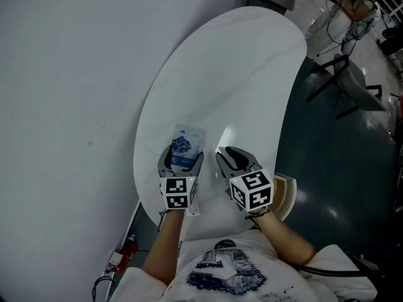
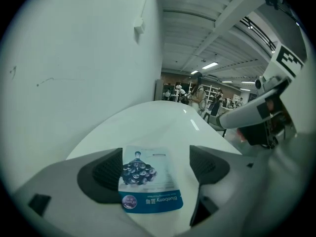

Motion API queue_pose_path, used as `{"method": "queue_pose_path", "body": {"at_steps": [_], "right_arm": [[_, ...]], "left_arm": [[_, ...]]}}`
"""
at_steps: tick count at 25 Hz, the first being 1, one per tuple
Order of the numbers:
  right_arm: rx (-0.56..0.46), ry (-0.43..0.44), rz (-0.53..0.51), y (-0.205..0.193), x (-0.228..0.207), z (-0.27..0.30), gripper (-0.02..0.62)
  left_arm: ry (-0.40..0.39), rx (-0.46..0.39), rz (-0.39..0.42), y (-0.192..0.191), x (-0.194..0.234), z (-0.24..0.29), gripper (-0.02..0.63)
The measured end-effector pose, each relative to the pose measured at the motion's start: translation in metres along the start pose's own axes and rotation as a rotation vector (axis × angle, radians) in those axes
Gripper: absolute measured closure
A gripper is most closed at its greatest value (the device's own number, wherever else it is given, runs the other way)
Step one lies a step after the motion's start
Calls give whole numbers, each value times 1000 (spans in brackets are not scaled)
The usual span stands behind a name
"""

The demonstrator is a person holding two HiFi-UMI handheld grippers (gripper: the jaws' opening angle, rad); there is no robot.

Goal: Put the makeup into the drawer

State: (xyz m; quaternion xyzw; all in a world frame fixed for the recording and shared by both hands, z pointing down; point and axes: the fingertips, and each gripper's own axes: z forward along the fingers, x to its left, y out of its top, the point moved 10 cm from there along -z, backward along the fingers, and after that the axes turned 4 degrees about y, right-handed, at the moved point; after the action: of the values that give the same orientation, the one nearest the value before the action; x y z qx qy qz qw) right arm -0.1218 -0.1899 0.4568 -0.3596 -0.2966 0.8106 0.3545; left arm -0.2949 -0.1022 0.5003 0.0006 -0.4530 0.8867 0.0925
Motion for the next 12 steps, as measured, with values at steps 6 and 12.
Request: {"method": "queue_pose_path", "body": {"at_steps": [6,12], "right_arm": [[24,-6,14,-4,-8,10,463],[39,-10,20,-6,-12,18,463]], "left_arm": [[17,66,-15,-12,11,18,158],[10,121,-17,-22,18,30,158]]}}
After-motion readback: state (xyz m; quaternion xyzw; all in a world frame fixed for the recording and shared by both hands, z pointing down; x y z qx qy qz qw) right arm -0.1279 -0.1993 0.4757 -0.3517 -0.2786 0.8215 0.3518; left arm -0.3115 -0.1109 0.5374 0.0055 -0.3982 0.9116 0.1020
